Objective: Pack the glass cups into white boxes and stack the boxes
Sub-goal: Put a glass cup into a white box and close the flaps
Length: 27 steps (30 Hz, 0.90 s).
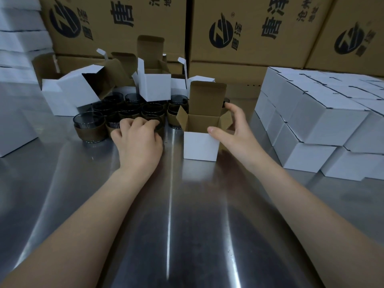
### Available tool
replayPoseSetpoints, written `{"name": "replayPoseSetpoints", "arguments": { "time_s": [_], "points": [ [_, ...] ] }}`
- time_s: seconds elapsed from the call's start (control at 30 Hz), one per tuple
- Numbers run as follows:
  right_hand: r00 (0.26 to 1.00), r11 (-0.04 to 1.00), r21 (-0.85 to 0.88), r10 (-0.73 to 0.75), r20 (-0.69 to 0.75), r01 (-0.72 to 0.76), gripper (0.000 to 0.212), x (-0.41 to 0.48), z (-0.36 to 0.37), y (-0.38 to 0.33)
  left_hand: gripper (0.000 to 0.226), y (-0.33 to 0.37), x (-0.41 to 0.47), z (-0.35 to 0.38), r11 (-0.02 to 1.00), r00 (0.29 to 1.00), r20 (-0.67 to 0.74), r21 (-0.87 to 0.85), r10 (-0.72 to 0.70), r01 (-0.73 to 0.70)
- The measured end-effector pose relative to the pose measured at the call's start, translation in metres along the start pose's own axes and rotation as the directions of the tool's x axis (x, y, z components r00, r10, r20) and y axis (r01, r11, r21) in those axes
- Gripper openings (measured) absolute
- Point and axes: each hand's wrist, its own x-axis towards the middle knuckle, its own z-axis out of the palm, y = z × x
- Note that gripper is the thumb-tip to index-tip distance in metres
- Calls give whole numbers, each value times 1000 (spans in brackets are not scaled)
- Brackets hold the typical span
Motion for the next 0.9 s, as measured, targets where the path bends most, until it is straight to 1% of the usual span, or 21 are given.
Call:
{"name": "replayPoseSetpoints", "arguments": {
  "time_s": [0.1,0.2,0.3,0.37,0.43,0.53,0.6,0.7,0.9],
  "points": [
    [1000,1000,-18,-6,-16,6,70,0,-1,1,37,1,-1,0,1000,999,-29,-17,21,-21],
    [999,999,-30,-18,-37,17,69,2,-1,1,33,1,-2,-1,999,999,-28,-31,38,-39],
    [998,998,-48,-34,-54,32,67,3,0,0,35,2,-1,-5,994,999,-19,-99,35,-36],
    [996,997,-64,-52,-70,47,65,3,1,0,42,3,-1,-7,980,1000,-21,-197,11,-15],
    [994,995,-80,-68,-85,61,64,2,2,-1,59,3,0,-9,953,999,13,-297,-51,52],
    [990,993,-87,-89,-111,79,61,2,3,-4,88,-1,1,-6,889,977,166,-414,-135,193],
    [986,991,-92,-106,-128,94,58,1,3,-6,99,-5,3,-3,861,960,242,-447,-142,241],
    [980,989,-95,-124,-153,110,56,0,4,-9,102,-8,4,2,833,952,279,-490,-128,255],
    [972,985,-98,-156,-173,141,54,-3,7,-12,99,-9,4,9,819,968,219,-528,-122,223]
  ]
}}
